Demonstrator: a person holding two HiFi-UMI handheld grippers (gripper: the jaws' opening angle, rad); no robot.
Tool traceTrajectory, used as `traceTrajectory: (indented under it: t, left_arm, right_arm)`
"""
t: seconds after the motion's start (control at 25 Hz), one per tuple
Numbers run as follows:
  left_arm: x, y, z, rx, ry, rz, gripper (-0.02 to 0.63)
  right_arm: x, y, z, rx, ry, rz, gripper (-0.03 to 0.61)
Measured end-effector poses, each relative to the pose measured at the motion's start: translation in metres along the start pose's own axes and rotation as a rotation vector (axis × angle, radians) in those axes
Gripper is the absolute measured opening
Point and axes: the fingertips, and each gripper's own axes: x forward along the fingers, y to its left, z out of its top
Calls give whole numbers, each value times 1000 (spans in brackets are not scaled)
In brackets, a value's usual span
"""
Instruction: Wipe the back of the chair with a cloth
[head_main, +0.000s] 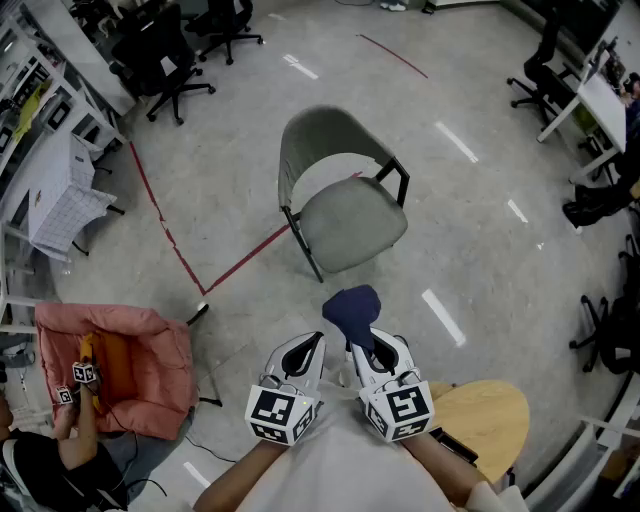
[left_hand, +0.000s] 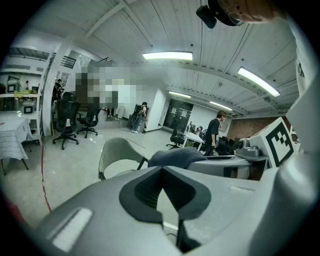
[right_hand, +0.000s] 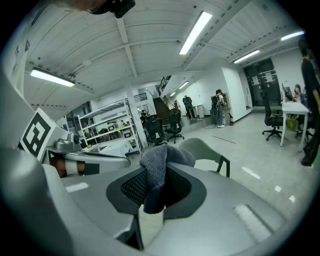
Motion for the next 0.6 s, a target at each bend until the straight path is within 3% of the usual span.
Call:
traceTrajectory:
  t: [0.6]
  left_arm:
    - [-1, 17, 0, -13, -5, -29, 2]
  right_arm:
    - [12, 5, -5, 34, 12, -21, 78]
